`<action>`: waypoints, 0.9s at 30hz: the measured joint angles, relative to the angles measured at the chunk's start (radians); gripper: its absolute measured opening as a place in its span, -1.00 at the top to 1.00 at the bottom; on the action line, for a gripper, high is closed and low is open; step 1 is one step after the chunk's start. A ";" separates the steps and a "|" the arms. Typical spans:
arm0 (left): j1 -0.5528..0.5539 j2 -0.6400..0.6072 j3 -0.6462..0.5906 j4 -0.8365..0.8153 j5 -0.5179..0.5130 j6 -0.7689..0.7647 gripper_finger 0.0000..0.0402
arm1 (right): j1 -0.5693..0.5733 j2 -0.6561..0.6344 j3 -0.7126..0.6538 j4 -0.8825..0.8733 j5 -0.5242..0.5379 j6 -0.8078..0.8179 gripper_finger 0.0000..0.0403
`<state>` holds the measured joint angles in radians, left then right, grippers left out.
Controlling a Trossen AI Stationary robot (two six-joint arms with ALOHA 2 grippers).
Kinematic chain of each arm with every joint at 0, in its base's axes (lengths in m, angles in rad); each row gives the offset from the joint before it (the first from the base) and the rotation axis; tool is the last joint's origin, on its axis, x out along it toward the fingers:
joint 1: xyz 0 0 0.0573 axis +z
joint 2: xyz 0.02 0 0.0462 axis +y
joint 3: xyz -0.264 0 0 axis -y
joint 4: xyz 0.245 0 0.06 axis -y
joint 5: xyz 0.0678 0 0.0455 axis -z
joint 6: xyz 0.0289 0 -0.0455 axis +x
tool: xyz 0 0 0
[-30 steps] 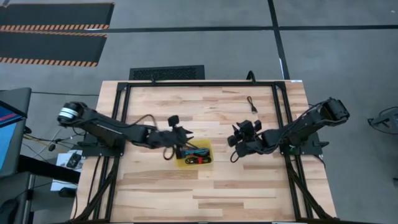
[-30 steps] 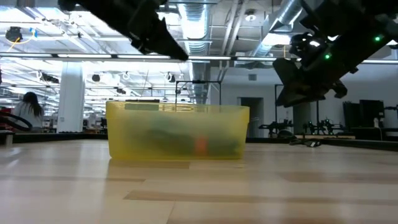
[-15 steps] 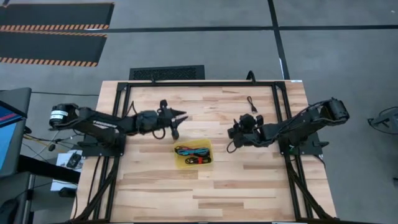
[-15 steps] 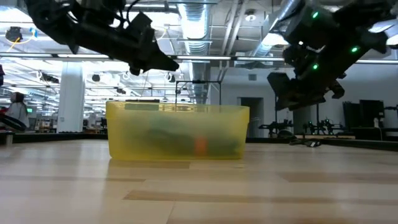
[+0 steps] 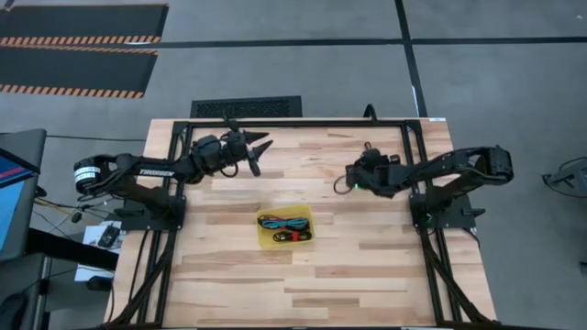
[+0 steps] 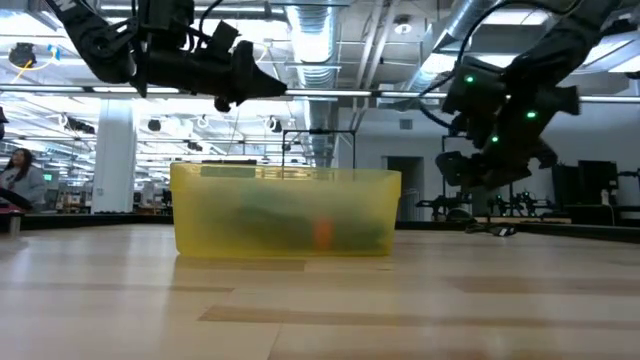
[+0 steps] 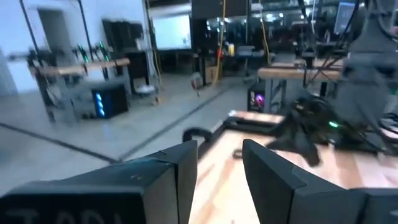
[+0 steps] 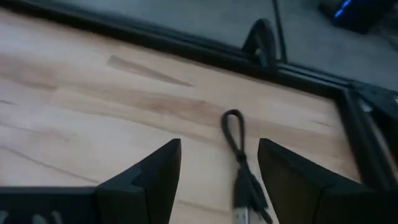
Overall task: Pick and place USB-C Cables
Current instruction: Put the black charger cable into the yellow bin
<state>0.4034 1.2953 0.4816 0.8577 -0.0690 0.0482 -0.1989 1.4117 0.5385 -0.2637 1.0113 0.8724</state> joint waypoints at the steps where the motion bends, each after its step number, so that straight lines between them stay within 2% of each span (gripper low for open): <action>1: -0.003 0.000 0.000 -0.016 0.002 -0.016 0.41 | -0.033 0.000 0.000 0.035 -0.038 -0.054 -0.18; 5: -0.024 0.000 0.000 -0.111 0.004 -0.088 0.41 | -0.162 0.000 0.000 0.232 -0.249 -0.265 -0.18; 9: -0.048 0.000 0.000 -0.198 0.005 -0.114 0.41 | -0.239 0.000 0.001 0.364 -0.425 -0.382 -0.18; 16: -0.083 0.000 0.000 -0.243 -0.004 -0.139 0.41 | -0.269 0.000 0.001 0.344 -0.442 -0.403 -0.18; 22: -0.093 0.000 0.000 -0.231 -0.084 -0.113 0.41 | -0.269 0.000 0.001 0.346 -0.444 -0.410 -0.18; 27: -0.093 0.000 0.000 -0.188 -0.101 -0.089 0.40 | -0.266 0.000 0.001 0.359 -0.446 -0.410 -0.18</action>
<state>0.3099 1.2957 0.4816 0.6694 -0.1695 -0.0405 -0.4648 1.4117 0.5392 0.0956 0.5658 0.4620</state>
